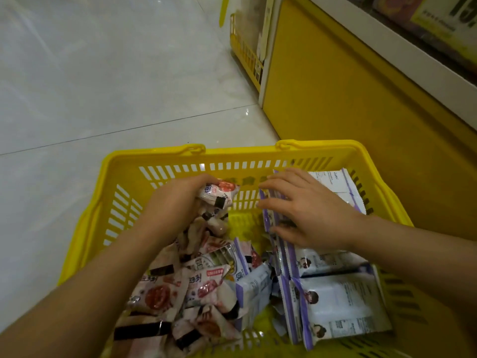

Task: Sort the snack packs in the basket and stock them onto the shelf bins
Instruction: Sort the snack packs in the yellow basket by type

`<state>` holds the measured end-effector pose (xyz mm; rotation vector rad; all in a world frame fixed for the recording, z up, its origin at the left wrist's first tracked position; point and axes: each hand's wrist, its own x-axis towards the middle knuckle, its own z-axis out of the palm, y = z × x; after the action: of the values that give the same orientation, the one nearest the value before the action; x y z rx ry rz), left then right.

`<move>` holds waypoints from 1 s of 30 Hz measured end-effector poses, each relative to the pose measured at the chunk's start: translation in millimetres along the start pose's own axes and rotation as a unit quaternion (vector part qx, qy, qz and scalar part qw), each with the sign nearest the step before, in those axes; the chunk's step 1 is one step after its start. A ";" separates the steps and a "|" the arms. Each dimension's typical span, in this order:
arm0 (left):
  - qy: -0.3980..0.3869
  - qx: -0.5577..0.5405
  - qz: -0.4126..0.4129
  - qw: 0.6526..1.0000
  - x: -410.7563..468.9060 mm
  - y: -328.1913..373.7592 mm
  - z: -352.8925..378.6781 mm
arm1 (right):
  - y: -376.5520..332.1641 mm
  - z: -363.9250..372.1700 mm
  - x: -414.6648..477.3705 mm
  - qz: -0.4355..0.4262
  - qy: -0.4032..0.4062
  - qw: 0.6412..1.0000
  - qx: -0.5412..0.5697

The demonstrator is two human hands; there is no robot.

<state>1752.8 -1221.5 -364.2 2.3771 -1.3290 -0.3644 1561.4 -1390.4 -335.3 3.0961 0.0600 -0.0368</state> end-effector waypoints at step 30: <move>-0.205 0.297 0.146 0.921 -36.4 -23.3 8.3 | -67.9 75.7 42.8 0.042 -0.350 0.877 0.326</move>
<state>1748.2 -1181.1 -380.9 2.5889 -2.2279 -0.4328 1599.8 -1324.3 -415.0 3.4609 -0.1454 -1.4357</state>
